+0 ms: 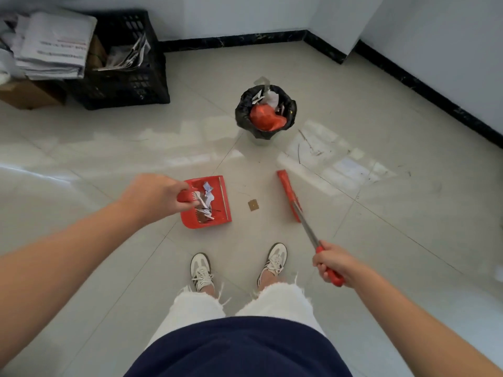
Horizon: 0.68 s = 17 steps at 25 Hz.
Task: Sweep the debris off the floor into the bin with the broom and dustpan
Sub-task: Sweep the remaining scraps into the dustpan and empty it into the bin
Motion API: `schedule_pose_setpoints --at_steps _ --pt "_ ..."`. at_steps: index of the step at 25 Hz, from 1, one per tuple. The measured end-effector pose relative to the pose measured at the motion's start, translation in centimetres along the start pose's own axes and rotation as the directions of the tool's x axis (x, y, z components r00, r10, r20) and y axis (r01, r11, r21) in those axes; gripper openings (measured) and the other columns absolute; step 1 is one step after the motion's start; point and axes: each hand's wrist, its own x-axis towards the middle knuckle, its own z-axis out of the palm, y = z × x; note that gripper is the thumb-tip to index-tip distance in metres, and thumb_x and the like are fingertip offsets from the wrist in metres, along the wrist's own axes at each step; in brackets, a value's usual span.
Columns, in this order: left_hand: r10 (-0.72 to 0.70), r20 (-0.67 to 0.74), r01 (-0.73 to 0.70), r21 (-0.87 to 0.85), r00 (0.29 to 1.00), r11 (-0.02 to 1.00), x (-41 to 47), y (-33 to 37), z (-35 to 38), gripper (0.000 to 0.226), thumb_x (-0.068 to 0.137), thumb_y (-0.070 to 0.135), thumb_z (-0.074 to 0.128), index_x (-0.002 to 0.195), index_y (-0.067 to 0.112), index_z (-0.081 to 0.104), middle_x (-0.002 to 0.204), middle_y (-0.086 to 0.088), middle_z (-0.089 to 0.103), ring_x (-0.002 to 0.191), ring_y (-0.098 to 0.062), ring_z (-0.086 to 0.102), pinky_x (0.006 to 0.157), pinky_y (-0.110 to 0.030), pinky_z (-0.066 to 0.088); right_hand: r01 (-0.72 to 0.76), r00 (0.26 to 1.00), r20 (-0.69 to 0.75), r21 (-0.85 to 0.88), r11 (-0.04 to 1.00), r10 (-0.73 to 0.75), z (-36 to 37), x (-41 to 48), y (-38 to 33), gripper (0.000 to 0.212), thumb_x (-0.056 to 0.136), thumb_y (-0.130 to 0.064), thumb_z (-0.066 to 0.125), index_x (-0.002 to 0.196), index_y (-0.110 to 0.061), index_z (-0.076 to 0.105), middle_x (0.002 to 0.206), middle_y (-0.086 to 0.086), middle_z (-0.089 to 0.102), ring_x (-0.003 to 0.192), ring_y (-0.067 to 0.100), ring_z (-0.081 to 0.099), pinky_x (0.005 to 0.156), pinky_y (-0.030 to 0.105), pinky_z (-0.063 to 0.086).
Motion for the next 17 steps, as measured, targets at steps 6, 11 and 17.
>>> schedule_pose_setpoints --at_steps 6,11,17 --pt "0.045 0.072 -0.043 -0.03 0.996 0.999 -1.0 -1.7 3.2 0.038 0.085 0.056 0.055 0.08 0.02 0.066 0.074 -0.004 0.071 0.072 -0.03 0.067 0.055 -0.028 0.034 0.036 0.982 0.184 -0.04 0.999 -0.028 14.8 -3.0 -1.1 0.07 0.079 0.007 0.043 0.138 -0.029 0.04 0.053 0.003 0.04 0.035 0.008 0.034 0.033 0.016 0.027" --pt "0.002 0.064 0.002 -0.063 0.998 0.998 -3.2 -6.4 4.2 0.041 0.083 0.06 0.056 0.085 0.021 0.069 0.073 -0.004 0.071 0.071 -0.03 0.067 0.054 -0.029 0.044 -0.014 0.974 0.224 0.239 0.971 -0.041 15.6 -7.9 0.4 0.066 0.084 0.008 0.045 0.14 -0.028 0.043 0.05 -0.001 0.032 0.035 0.005 0.026 0.031 0.014 0.02" --pt "-0.077 0.327 0.124 -0.124 0.942 0.985 -2.4 -7.9 2.7 0.033 0.086 0.051 0.059 0.101 0.023 0.063 0.099 -0.001 0.069 0.095 -0.026 0.063 0.068 -0.031 0.044 0.096 0.993 0.039 0.243 0.965 -0.108 11.0 -12.7 3.2 0.069 0.085 0.01 0.047 0.142 -0.028 0.043 0.051 0.003 0.031 0.033 0.006 0.026 0.031 0.013 0.021"
